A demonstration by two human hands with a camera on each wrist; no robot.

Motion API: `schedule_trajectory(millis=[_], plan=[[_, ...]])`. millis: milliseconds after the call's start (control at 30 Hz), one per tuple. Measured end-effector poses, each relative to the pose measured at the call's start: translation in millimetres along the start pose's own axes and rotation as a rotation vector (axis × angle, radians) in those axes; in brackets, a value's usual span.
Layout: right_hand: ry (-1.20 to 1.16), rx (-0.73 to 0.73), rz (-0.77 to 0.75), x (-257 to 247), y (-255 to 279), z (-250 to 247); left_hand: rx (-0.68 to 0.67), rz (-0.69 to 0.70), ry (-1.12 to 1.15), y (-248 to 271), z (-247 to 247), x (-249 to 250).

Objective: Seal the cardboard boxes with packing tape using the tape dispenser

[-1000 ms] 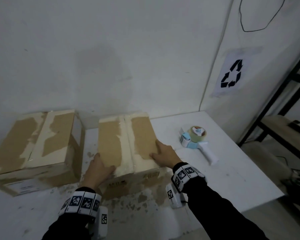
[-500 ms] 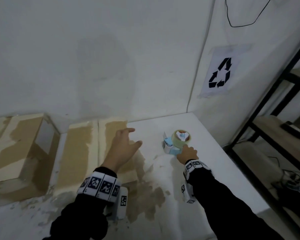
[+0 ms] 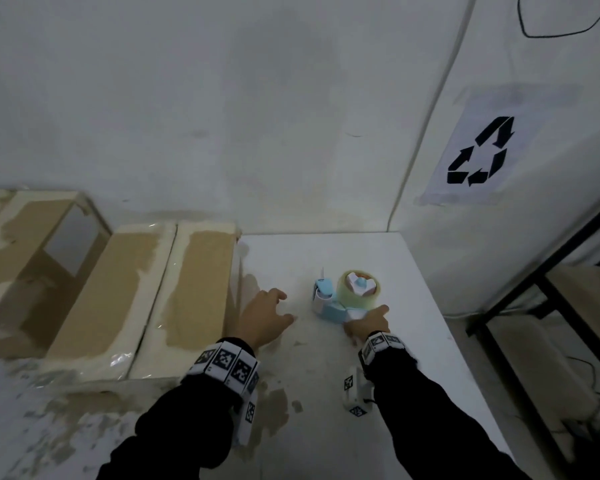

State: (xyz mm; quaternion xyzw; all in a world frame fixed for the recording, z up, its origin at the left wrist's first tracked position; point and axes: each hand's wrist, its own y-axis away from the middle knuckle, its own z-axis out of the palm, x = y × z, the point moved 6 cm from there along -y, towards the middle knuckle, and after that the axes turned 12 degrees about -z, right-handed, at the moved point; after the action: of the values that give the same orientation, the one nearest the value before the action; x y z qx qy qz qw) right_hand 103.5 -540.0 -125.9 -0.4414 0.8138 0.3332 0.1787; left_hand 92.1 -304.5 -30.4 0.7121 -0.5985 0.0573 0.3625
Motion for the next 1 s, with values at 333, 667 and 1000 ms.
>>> schedule_trajectory(millis=[333, 667, 1000], plan=[[-0.451, 0.124, -0.315, -58, 1, -56, 0.037, -0.075, 0.266, -22, -32, 4], [-0.493, 0.263, -0.797, -156, 46, -125, -0.087, -0.057, 1.102, -25, -117, 65], [-0.457, 0.407, -0.882, -178, 69, -143, -0.180, -0.013, 1.014, -11, -133, 64]])
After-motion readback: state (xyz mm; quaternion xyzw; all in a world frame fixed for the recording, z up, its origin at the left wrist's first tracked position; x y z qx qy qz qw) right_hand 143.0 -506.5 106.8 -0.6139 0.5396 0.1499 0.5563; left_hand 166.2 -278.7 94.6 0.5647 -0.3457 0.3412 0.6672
